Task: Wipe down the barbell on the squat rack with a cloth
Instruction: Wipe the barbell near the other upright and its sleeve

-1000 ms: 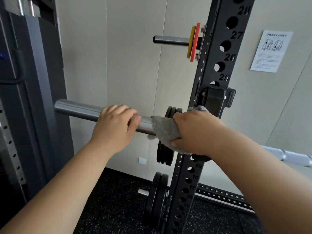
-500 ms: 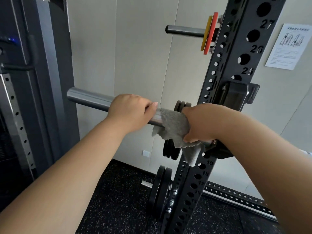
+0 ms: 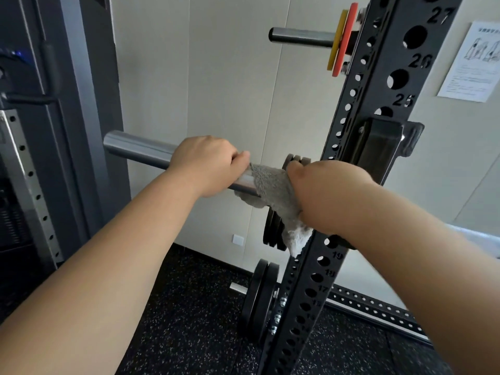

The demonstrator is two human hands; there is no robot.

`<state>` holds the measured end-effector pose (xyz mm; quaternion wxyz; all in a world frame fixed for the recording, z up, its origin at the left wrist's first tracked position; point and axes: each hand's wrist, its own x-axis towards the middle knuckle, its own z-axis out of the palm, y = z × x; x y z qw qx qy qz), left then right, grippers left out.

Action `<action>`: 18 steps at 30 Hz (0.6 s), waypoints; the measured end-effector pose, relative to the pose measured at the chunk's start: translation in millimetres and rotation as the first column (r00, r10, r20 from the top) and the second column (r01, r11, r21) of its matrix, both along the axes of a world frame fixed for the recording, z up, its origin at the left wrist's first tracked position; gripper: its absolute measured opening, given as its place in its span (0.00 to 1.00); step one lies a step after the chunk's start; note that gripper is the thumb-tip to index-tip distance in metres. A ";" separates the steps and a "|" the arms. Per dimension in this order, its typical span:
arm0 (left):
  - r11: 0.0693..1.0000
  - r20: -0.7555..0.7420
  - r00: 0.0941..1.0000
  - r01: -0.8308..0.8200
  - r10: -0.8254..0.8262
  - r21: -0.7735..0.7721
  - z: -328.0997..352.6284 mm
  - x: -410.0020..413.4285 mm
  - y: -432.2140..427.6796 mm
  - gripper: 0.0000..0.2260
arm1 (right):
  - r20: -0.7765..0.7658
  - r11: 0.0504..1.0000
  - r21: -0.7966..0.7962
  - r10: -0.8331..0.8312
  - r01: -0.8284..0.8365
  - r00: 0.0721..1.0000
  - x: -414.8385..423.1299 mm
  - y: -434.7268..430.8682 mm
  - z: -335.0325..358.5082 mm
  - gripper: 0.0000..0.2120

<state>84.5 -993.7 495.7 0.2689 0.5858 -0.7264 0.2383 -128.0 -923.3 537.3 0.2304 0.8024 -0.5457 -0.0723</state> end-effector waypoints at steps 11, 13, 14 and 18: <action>0.994 -0.064 0.996 -0.070 0.065 -0.082 -9.6 -7.7 7.8 0.25 | 0.090 0.992 -0.115 0.070 -0.059 0.994 4.4 -4.1 -15.8 0.18; 0.993 -0.090 0.994 -0.076 0.068 -0.090 -10.8 -9.6 11.0 0.23 | 0.086 0.989 -0.126 0.083 -0.072 0.993 5.0 -4.7 -17.3 0.18; 0.993 -0.104 0.992 -0.076 0.066 -0.093 -11.1 -11.2 13.3 0.21 | 0.077 0.987 -0.140 0.094 -0.083 0.993 4.9 -5.3 -19.1 0.18; 0.994 -0.132 0.989 -0.073 0.061 -0.086 -10.6 -13.6 18.2 0.18 | 0.048 0.979 -0.175 0.116 -0.106 0.992 1.8 -8.8 -22.9 0.14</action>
